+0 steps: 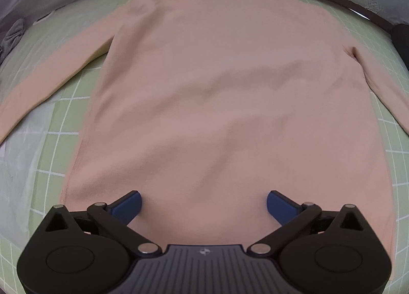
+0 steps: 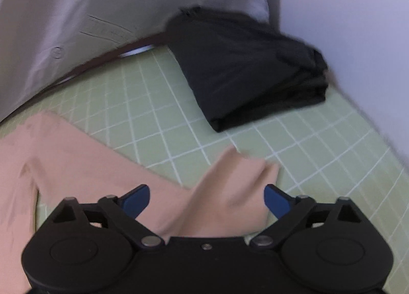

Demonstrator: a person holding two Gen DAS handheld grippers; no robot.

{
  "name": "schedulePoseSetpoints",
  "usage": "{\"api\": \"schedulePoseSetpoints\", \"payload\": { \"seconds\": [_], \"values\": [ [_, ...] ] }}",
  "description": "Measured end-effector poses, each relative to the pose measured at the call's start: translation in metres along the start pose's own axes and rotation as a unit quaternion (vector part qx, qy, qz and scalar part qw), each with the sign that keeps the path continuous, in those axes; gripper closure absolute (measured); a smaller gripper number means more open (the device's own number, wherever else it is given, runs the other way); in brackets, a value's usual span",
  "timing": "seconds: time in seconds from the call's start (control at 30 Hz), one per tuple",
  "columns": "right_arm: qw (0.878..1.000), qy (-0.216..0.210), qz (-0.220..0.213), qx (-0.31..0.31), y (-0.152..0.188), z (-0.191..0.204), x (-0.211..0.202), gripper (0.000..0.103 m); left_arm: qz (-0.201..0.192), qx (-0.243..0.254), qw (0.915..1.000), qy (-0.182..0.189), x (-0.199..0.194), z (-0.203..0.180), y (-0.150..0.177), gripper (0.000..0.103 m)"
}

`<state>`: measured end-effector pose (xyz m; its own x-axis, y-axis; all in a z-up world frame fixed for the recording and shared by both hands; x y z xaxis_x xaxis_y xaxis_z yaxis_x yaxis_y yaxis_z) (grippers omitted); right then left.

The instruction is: Fold clothes

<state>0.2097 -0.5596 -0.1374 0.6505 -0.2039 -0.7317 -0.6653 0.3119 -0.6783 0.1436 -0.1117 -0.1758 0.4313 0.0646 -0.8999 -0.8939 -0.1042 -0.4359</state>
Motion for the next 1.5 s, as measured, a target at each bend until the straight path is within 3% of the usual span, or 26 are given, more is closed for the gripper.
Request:
{"api": "schedulePoseSetpoints", "payload": {
  "seconds": [0.07, 0.17, 0.23, 0.27, 0.3, 0.43, 0.53, 0.77, 0.8, 0.93, 1.0, 1.03, 1.1, 1.2, 1.33, 1.5],
  "values": [
    [1.0, 0.012, 0.008, 0.0, 0.001, -0.001, 0.007, 0.03, 0.001, 0.001, 1.0, 0.0, 0.0, -0.001, -0.003, 0.0],
    [0.999, 0.028, 0.024, 0.011, 0.006, -0.005, 0.013, 0.06, 0.001, 0.002, 1.0, 0.001, 0.0, -0.002, -0.004, 0.0],
    [0.999, 0.03, 0.014, 0.022, 0.008, -0.009, 0.006, 0.072, 0.0, 0.003, 1.0, 0.001, 0.0, -0.002, -0.004, 0.0],
    [0.999, 0.029, 0.007, 0.028, 0.008, -0.011, 0.001, 0.087, -0.001, 0.003, 1.0, 0.001, 0.0, -0.002, -0.004, 0.0],
    [0.999, 0.031, -0.002, 0.032, 0.009, -0.013, -0.007, 0.093, -0.002, 0.003, 1.0, 0.001, 0.0, -0.001, -0.004, 0.0],
    [0.997, 0.048, -0.037, 0.042, 0.024, -0.023, -0.049, 0.093, -0.01, 0.003, 0.9999, 0.001, 0.006, -0.001, -0.002, 0.0],
    [0.997, 0.047, -0.017, 0.056, 0.049, -0.032, -0.066, 0.093, -0.022, 0.002, 0.9997, 0.001, 0.005, -0.001, 0.001, 0.0],
    [0.995, 0.046, 0.029, 0.084, 0.088, -0.043, -0.082, 0.086, -0.038, -0.002, 0.9993, -0.001, 0.004, -0.004, 0.005, 0.0],
    [0.995, 0.049, 0.031, 0.086, 0.089, -0.044, -0.084, 0.077, -0.036, -0.004, 0.9993, -0.002, 0.004, -0.004, 0.005, 0.0],
    [0.995, 0.053, 0.028, 0.077, 0.092, -0.04, -0.092, 0.06, -0.033, -0.036, 0.9988, 0.004, -0.008, 0.005, 0.004, 0.0],
    [0.997, 0.043, 0.019, 0.062, 0.091, -0.033, -0.098, 0.029, -0.051, -0.066, 0.9965, 0.008, -0.024, 0.017, 0.012, 0.0],
    [0.998, 0.034, 0.014, 0.052, 0.091, -0.027, -0.1, 0.021, -0.06, -0.081, 0.9949, 0.004, -0.033, 0.027, 0.016, 0.0],
    [0.999, 0.015, 0.007, 0.029, 0.092, -0.012, -0.103, 0.018, -0.07, -0.11, 0.9914, -0.011, -0.043, 0.05, 0.021, 0.0],
    [1.0, -0.016, 0.006, -0.007, 0.094, 0.016, -0.104, 0.016, -0.081, -0.178, 0.9802, -0.033, -0.056, 0.094, 0.034, 0.0],
    [0.997, -0.049, 0.002, -0.059, 0.099, 0.065, -0.111, 0.016, -0.088, -0.276, 0.9558, -0.051, -0.067, 0.164, 0.048, 0.0],
    [0.991, -0.072, -0.01, -0.114, 0.112, 0.126, -0.126, 0.015, -0.098, -0.344, 0.931, -0.073, -0.072, 0.244, 0.054, 0.0]
  ]
}}
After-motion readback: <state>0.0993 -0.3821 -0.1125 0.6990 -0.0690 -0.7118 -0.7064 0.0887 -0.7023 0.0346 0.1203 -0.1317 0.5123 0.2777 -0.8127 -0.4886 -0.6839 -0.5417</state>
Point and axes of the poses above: each gripper's, at about its wrist camera, not at the fingertips, and x roughly the way its jaws point, z to its left, y to its underside, the point moved 5 cm from there along x, roughly the way its jaws point, and after that the axes turned 6 degrees about -z, right-handed, at the moved point
